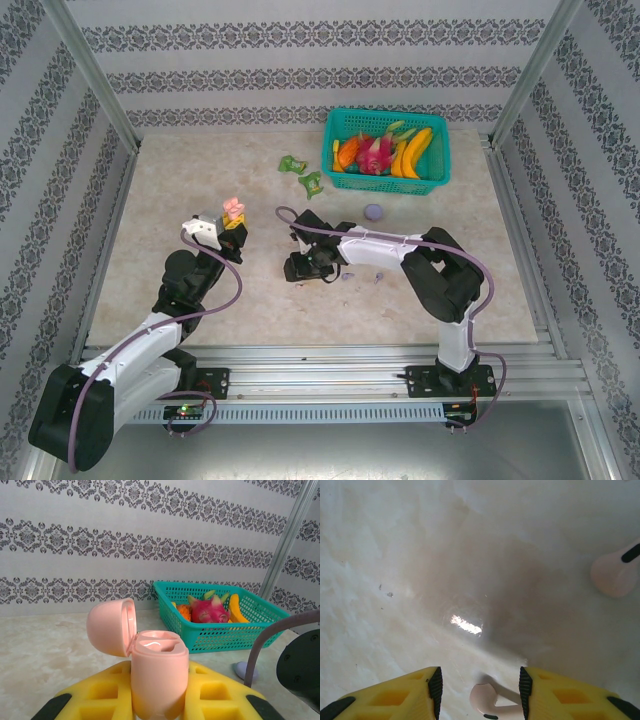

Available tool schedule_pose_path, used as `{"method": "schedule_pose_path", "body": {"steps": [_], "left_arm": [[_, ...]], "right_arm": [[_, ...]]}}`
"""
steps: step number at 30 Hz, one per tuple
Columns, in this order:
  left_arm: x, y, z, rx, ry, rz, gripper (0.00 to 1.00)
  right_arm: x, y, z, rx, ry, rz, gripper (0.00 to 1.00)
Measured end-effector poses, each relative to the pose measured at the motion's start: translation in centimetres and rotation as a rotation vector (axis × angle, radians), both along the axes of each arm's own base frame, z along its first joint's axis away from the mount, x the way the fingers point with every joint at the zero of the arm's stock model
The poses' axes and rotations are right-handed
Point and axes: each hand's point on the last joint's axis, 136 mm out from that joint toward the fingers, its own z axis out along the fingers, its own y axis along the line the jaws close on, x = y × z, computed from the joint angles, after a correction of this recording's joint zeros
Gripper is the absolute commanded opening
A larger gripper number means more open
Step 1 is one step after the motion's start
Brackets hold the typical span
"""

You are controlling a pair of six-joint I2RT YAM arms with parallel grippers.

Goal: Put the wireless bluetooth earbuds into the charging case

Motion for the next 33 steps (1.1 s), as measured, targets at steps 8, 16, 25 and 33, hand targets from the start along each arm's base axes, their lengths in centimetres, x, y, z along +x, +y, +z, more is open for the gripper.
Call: {"method": "schedule_pose_path", "body": {"steps": [8,16,25,33], "left_arm": [[0.0,-0.2,-0.2,0.002,0.006,-0.010,0.00],[0.0,-0.2,-0.1,0.001,0.004,-0.010,0.00],[0.0,-0.2,-0.1,-0.003,0.003,-0.010,0.00],[0.1,-0.2,-0.2,-0.005,0.008,-0.011,0.00]], "right_arm": [[-1.0,-0.2,-0.9,-0.017,0.011,0.013,0.46],[-1.5,0.0,-0.9,-0.013,0.000,0.022,0.46],[-2.6,0.3,-0.9,-0.008,0.007,0.027,0.46],[-3.4,-0.1,-0.8,-0.014,0.015,0.028,0.47]]}}
